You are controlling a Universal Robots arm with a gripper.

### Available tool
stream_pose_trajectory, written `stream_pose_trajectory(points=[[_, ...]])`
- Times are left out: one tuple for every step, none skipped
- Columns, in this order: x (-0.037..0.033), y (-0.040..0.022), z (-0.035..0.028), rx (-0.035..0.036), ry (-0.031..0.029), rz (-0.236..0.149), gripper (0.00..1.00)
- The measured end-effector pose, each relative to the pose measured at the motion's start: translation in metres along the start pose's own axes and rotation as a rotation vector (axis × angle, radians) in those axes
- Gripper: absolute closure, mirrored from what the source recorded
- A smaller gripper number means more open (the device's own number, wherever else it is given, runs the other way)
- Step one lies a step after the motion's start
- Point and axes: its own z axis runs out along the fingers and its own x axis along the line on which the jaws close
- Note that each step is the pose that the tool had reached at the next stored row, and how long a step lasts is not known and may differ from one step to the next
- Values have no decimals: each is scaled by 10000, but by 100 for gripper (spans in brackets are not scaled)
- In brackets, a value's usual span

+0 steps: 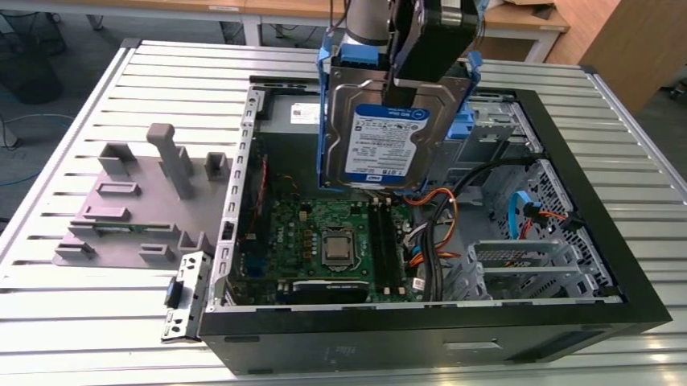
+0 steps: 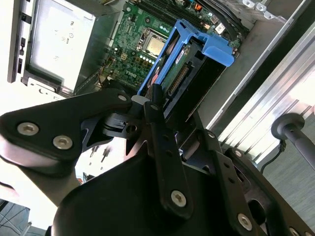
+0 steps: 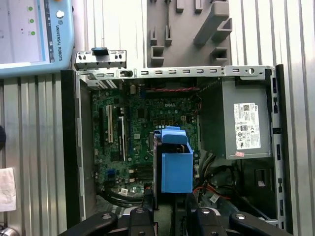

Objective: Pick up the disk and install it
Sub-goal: 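Pick up the disk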

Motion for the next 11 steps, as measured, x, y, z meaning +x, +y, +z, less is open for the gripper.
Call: stream_pose_trajectory(points=[[16,-1,-1,0,0,0,65],[32,-2,-2,-1,1,0,65],[47,-3,-2,0,0,0,65],[60,-4,-3,-1,1,1,65],[74,-5,-4,-1,1,1,65],[87,-5,-4,-1,2,1,65],[100,-6,-4,-1,1,0,65],[113,-7,-4,-1,0,1,65],[125,-8,-4,-1,1,1,65],[139,-9,-4,-1,0,1,65],[153,-10,-4,0,1,1,65]])
